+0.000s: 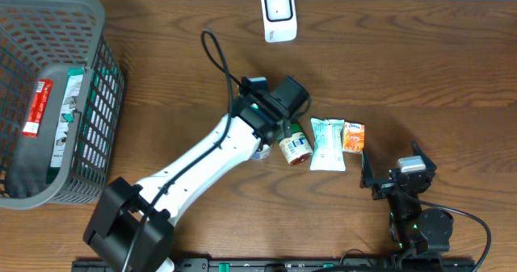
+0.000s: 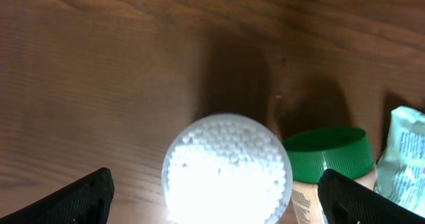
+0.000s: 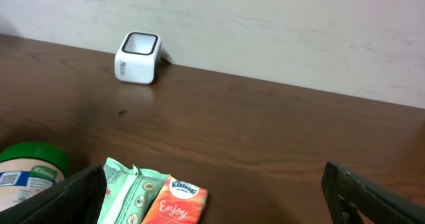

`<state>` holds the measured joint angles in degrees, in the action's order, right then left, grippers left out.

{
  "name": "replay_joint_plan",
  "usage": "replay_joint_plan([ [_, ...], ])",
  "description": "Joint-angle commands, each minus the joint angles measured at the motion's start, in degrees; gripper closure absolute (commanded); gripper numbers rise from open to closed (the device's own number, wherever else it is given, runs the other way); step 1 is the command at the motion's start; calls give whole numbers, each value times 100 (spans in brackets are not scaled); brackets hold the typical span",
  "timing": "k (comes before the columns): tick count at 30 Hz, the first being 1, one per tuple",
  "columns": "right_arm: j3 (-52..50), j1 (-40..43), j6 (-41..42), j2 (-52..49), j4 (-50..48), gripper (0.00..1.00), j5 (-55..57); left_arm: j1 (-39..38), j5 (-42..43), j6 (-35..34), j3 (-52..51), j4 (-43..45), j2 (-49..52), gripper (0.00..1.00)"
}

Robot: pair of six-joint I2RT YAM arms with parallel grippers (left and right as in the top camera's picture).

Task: Scan the item barcode

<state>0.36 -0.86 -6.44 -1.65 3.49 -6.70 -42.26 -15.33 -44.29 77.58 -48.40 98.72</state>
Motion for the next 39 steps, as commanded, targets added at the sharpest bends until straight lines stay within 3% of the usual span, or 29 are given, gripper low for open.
replay_joint_plan([
  [1,-4,-31,81,7,20,1,-24,271,890,474,-42,107,170,2],
  [31,-4,-31,81,7,20,1,-24,267,516,428,-166,-225,706,0],
  [34,-4,-31,81,7,20,1,-24,267,518,570,-166,-229,704,7],
  [39,-4,-31,81,7,20,1,-24,271,518,573,-166,-254,704,6],
])
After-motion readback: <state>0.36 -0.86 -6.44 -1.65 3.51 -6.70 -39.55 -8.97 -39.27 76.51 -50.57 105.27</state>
